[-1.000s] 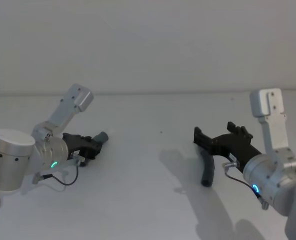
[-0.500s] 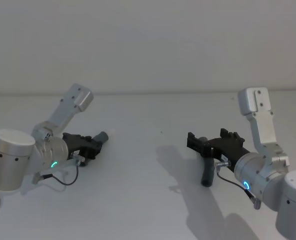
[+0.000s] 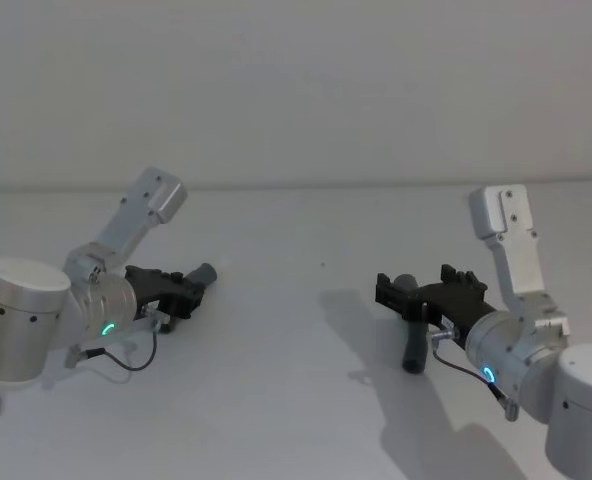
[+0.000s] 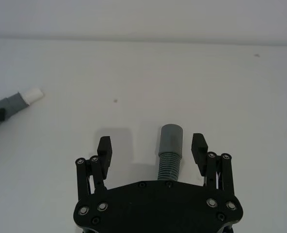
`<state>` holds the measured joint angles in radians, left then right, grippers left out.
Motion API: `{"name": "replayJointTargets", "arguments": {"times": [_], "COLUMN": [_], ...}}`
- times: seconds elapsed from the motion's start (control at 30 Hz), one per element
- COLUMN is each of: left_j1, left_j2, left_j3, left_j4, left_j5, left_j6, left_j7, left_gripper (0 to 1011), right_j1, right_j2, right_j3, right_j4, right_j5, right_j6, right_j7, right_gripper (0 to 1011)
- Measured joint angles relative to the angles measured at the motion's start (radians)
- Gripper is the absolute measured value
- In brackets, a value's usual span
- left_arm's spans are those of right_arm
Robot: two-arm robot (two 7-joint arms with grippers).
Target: Use both hands to pick up one end of the pipe from the table, align the ends, and insert them.
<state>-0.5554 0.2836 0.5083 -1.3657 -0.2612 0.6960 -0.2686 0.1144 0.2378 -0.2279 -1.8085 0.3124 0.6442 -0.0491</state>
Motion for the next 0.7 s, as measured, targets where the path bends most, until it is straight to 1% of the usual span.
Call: {"name": "replayJointTargets", "arguments": {"times": [0.7], "left_j1": [0.0], "left_j2": [0.0], "left_j3": [0.0], "left_j4": [0.0], "left_j5": [0.0], "left_j6": [0.0], "left_j7": [0.0], "left_gripper": [304], "right_j1": [-0.005], "right_j2": [0.008], "right_j3": [-0.007], "right_j4": [0.062], "right_j5": [-0.015], "right_j6": [-0.018], "right_j7": [0.043], "right_gripper": [1000]}}
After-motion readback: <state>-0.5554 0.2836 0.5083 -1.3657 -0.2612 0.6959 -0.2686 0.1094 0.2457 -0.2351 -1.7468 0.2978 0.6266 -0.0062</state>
